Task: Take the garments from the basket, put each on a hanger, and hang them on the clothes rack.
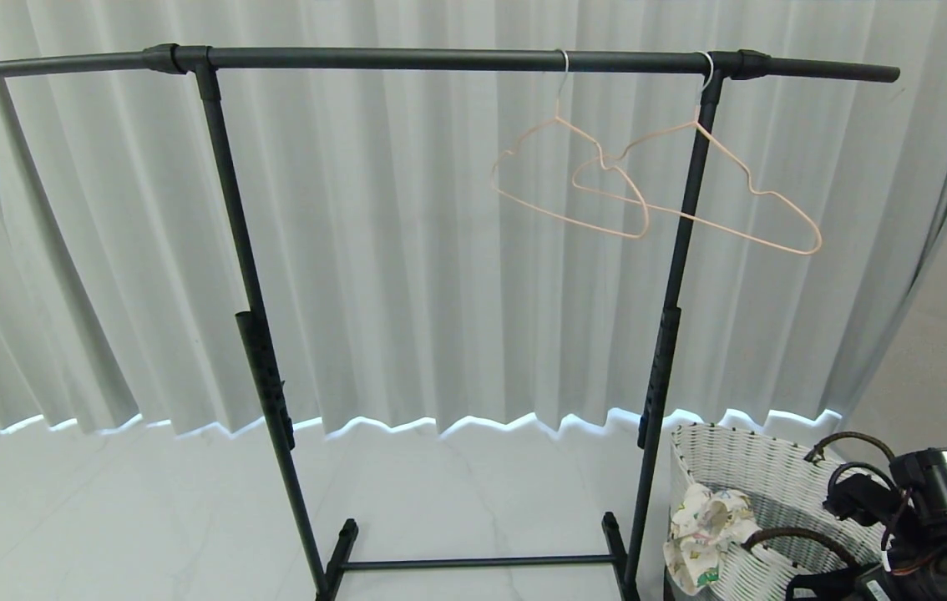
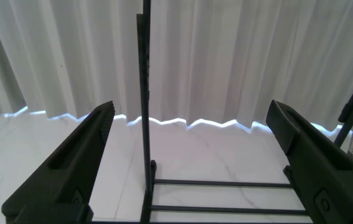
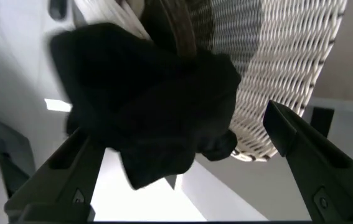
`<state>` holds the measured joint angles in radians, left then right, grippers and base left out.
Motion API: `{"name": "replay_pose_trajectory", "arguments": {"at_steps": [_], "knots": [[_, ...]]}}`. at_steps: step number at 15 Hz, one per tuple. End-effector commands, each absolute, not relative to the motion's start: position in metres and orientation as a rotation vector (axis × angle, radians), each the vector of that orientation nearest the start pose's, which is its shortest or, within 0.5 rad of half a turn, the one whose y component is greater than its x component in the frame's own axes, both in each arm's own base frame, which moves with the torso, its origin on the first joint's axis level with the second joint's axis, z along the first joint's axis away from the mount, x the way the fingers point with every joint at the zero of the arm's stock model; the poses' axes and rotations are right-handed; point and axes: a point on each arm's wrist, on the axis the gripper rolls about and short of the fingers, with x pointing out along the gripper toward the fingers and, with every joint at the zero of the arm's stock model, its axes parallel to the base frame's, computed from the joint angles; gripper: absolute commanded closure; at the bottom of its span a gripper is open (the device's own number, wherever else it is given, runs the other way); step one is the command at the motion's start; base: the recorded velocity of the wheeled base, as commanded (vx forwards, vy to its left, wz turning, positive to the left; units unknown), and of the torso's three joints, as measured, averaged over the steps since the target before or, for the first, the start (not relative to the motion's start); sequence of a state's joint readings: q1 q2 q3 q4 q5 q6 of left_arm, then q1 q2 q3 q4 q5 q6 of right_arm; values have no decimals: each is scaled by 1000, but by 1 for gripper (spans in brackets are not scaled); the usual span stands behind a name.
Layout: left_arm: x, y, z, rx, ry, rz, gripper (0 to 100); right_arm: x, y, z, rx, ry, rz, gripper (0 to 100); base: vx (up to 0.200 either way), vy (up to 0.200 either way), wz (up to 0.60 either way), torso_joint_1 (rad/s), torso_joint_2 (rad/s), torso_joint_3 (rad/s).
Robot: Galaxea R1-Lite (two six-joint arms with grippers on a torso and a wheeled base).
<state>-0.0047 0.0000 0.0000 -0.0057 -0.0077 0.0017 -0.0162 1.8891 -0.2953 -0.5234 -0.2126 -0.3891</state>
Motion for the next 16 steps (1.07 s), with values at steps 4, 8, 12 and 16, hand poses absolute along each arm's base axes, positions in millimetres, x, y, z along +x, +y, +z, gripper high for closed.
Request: {"name": "replay_pose_trajectory", "arguments": {"at_steps": [4, 8, 12, 16], "knots": [[-23, 0, 76, 2, -5, -12, 0, 218, -19, 9, -454, 1119, -21, 0, 0, 0, 0, 0, 0, 0], [-23, 0, 76, 2, -3, -12, 0, 219, -19, 12, -459, 1095, -24, 100, 0, 0, 0, 0, 0, 0], [-23, 0, 76, 2, -6, -12, 0, 204, -17, 31, -498, 1037, -8, 100, 0, 0, 0, 0, 0, 0], [-23, 0, 76, 2, -6, -12, 0, 206, -16, 68, -503, 942, -10, 100, 0, 0, 0, 0, 0, 0]]}}
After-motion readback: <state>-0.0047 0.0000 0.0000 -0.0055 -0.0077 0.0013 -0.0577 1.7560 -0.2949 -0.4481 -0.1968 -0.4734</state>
